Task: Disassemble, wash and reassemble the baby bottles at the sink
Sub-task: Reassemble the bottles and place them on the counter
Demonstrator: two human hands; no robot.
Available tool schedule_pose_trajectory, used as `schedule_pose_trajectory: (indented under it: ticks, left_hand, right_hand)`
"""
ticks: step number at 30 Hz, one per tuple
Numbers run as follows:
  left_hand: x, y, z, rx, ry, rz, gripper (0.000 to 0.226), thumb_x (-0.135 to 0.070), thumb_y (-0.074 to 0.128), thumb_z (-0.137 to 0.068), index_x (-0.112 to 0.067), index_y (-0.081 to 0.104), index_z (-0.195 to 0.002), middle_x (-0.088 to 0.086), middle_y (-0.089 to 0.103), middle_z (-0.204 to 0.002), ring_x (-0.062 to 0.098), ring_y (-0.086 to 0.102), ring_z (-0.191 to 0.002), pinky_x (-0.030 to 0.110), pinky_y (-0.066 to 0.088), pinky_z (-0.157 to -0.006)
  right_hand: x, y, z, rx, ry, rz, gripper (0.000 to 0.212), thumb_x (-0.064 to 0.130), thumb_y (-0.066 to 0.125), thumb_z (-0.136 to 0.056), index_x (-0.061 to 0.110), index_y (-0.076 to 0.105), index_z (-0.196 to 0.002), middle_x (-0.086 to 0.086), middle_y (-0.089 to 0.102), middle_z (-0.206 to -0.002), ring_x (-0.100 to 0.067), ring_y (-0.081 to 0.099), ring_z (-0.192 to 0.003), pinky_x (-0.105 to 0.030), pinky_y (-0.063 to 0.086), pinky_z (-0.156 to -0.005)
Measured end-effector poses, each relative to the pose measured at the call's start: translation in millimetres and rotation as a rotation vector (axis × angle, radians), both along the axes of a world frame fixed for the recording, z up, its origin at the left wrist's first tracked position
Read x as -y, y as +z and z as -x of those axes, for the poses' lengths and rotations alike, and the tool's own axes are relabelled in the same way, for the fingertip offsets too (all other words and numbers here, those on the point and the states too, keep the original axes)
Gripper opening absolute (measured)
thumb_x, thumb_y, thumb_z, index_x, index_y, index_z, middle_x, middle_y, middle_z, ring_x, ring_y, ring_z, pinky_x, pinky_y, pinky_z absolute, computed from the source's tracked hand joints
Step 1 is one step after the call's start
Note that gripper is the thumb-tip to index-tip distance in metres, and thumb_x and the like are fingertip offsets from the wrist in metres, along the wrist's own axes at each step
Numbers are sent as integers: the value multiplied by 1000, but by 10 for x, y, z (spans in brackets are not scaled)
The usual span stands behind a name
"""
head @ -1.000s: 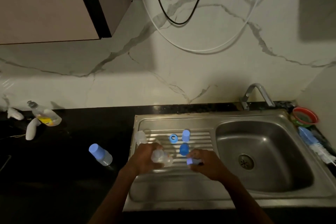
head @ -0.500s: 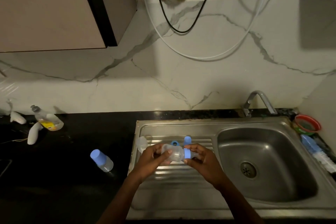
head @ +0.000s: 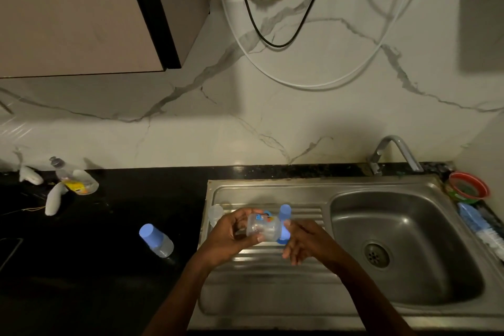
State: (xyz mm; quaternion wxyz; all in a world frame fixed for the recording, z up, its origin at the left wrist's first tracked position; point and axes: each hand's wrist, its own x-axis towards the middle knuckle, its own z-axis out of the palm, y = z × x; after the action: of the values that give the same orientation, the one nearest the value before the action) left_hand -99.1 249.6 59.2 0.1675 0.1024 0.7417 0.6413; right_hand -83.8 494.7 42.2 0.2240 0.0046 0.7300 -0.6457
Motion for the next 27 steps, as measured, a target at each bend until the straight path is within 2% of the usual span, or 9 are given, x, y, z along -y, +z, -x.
schedule_pose_trajectory:
  ticks: [2, 6, 10, 13, 15, 18, 21, 23, 27]
  left_hand:
    - [24, 0, 17, 2, -1, 8, 52, -10, 82, -84, -13, 61, -132, 2, 71, -126, 18, 67, -118, 27, 54, -97]
    - [78, 3, 38, -2, 25, 22, 52, -13, 83, -84, -14, 62, -131, 0, 71, -125, 17, 67, -118, 25, 54, -96]
    - [103, 1, 45, -4, 27, 42, 53, -11, 82, -84, -14, 61, -132, 0, 71, -125, 16, 67, -118, 26, 54, -98]
    - [139, -14, 51, 11, 50, 63, 51, -18, 83, -84, -20, 62, -131, -2, 71, -125, 18, 67, -119, 32, 54, -100]
    - [164, -29, 51, 18, 42, 83, 52, -23, 84, -84, -21, 63, -131, -2, 71, -126, 18, 66, -120, 36, 54, -102]
    - [149, -40, 22, 21, 20, 83, 54, -15, 85, -82, -15, 62, -131, 1, 71, -126, 18, 67, -118, 33, 55, -100]
    - [123, -51, 11, 3, 77, 90, 46, -16, 82, -85, -18, 65, -128, -3, 73, -121, 16, 68, -115, 29, 56, -96]
    - [130, -69, 23, 9, 118, 86, 43, -18, 80, -87, -18, 66, -127, -3, 74, -119, 16, 69, -114, 34, 56, -99]
    - [138, -73, 17, -6, 85, 137, 45, -19, 80, -87, -22, 64, -129, -5, 71, -123, 15, 66, -118, 34, 55, -100]
  right_hand:
    - [34, -9, 33, 48, -36, -66, 70, 61, 43, -97, -4, 70, -97, -17, 76, -80, -32, 72, -65, -31, 56, -58]
    - [64, -21, 47, -103, -49, 22, 36, 39, 65, -96, 10, 67, -115, -12, 76, -95, -30, 75, -84, -45, 61, -81]
    - [131, -46, 68, -41, -99, 6, 59, 53, 51, -98, -3, 70, -95, -19, 74, -80, -32, 72, -70, -40, 59, -70]
    - [136, -66, 81, -138, -73, 43, 38, 45, 64, -95, 12, 67, -113, -11, 75, -94, -31, 73, -86, -45, 60, -82]
    - [147, -66, 95, -173, -25, 11, 28, 36, 65, -98, 10, 68, -108, -13, 75, -89, -33, 72, -82, -46, 59, -81]
    - [154, -90, 156, -99, -96, 9, 39, 38, 53, -103, 4, 72, -98, -17, 75, -82, -40, 72, -77, -48, 60, -76]
    - [137, -86, 179, -145, -85, 34, 26, 35, 62, -100, 14, 70, -113, -9, 75, -99, -31, 74, -88, -49, 61, -82]
    - [173, -81, 138, -226, 7, 12, 25, 29, 67, -98, 14, 67, -117, -8, 76, -95, -27, 74, -86, -40, 60, -81]
    - [179, -130, 97, -245, 32, 10, 29, 30, 59, -101, 4, 70, -101, -12, 75, -86, -30, 73, -80, -44, 61, -80]
